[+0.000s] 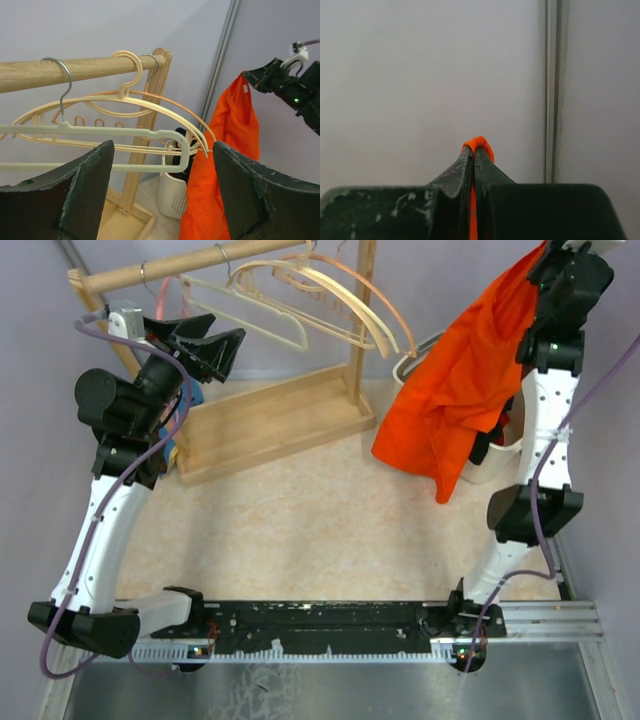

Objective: Remove the t-shirt from the hanger
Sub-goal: Place the T-shirt in the bin.

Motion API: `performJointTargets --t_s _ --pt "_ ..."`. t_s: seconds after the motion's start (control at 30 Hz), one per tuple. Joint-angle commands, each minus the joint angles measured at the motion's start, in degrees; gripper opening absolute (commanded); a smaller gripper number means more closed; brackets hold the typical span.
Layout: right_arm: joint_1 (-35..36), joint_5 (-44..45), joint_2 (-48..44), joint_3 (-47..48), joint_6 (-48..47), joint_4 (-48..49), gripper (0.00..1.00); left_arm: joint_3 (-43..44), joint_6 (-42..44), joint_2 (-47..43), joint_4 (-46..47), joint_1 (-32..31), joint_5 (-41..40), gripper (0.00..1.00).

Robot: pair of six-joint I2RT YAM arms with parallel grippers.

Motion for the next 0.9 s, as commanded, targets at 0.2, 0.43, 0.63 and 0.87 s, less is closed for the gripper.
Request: performJointTargets --t_s 0.2,0.43,0.63,0.87 --pt "-1.8 -4.8 13.6 12.8 1.5 -13.5 0.00 0.1 -2.7 -0.6 1.7 -0.3 1.7 0.85" --pt "-1.8 -5.1 12.8 9.4 1.2 -25.5 0.24 0.3 -3.2 -1.1 0.8 -0.3 3.0 0.85" --pt "-1.0 -3.7 -3.6 -13.8 1.4 -15.3 0.47 0.8 -2.8 -1.1 -1.5 -0.3 2.8 0.85" --pt "2.8 -2.1 -16.1 -23.6 0.0 -14.3 0.49 0.8 -2.4 -2.2 -2.6 -0.3 2.3 0.86"
